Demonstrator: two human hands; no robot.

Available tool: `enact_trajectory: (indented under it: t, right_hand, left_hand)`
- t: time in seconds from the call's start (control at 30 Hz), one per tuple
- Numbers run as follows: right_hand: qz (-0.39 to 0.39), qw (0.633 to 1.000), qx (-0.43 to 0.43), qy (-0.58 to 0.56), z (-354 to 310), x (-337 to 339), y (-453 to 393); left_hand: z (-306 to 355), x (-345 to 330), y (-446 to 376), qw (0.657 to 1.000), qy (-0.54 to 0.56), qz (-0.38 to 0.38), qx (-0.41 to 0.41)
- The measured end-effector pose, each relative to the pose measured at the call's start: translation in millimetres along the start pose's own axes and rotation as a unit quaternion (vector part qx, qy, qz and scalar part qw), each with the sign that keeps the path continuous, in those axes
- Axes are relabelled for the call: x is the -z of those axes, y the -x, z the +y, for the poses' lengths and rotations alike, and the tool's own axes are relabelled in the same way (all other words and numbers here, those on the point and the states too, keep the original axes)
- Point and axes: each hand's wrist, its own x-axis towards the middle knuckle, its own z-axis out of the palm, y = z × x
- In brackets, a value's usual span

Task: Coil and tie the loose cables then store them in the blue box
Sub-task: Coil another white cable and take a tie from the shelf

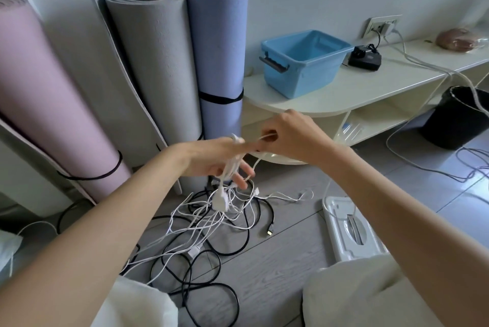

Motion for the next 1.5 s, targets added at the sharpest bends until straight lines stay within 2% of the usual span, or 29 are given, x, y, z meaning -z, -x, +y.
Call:
enact_trajectory:
  t: [0.07,0.13,0.2,0.27,0.33,0.4,0.43,0.5,0.53,0.6,0.67,0.7,0.77,0.87,0.93,1.03,1.17,1.3,1.4,1.5]
  right_hand:
    - [0.028,1.000,-0.011,-0.004,5,0,-2]
    - [0.057,0.997,-0.042,-0.019,9,2,-4]
    - [0.066,0.993,-0.083,-0.055,15,0,-7]
    - [0.032,0.989,-0.095,-0.111,17,-8,-10]
    - [-0.015,0.985,-0.089,-0.150,13,-23,-10]
    - [-0.082,0.983,-0.101,-0.128,8,-33,-6]
    - [-0.112,0.981,-0.110,-0.116,5,-36,-3]
    - [-0.153,0.975,-0.102,-0.126,3,-36,1]
    - [-0.173,0.973,-0.085,-0.126,2,-36,2]
    - [-0.213,0.969,-0.037,-0.121,-6,-31,5]
    - [-0.237,0.962,-0.001,-0.132,-12,-24,6]
    - [-0.243,0.960,0.011,-0.140,-14,-18,7]
    - [-0.239,0.957,0.029,-0.159,-13,-7,4]
    - [-0.175,0.966,0.039,-0.184,-4,0,0]
    - [-0.120,0.978,0.040,-0.168,3,3,1]
    - [-0.048,0.989,0.039,-0.135,7,11,4]
    - [-0.013,0.991,0.013,-0.132,12,20,5]
    - [0.007,0.994,-0.009,-0.105,24,21,1]
    - [0.037,0.996,-0.034,-0.074,32,16,-1]
    - [-0.024,0.996,-0.067,-0.060,34,7,-2]
  left_hand:
    - [5,-4,2,0.997,0.020,-0.072,-0.003]
    - [12,-5,4,0.992,0.035,-0.119,-0.033]
    - [16,-3,9,0.975,0.095,-0.181,-0.083]
    - [19,1,13,0.940,0.188,-0.242,-0.150]
    - [23,4,14,0.892,0.274,-0.266,-0.241]
    - [31,7,13,0.840,0.392,-0.213,-0.309]
    - [36,10,12,0.828,0.434,-0.142,-0.327]
    - [37,18,7,0.846,0.425,0.071,-0.313]
    - [34,22,3,0.854,0.402,0.153,-0.293]
    - [23,27,-6,0.876,0.357,0.210,-0.247]
    - [11,22,-14,0.919,0.244,0.229,-0.208]
    - [6,16,-16,0.941,0.169,0.221,-0.192]
    - [2,4,-16,0.976,0.045,0.158,-0.142]
    - [4,-7,-5,0.997,-0.051,0.016,-0.057]
    - [11,-11,2,0.997,-0.041,-0.053,-0.024]
    - [16,-12,8,0.995,-0.016,-0.098,-0.017]
    - [14,-4,9,0.987,0.040,-0.156,-0.023]
    - [13,0,10,0.975,0.051,-0.213,-0.026]
    - [15,2,12,0.947,0.104,-0.290,-0.093]
    - [19,9,13,0.887,0.263,-0.299,-0.234]
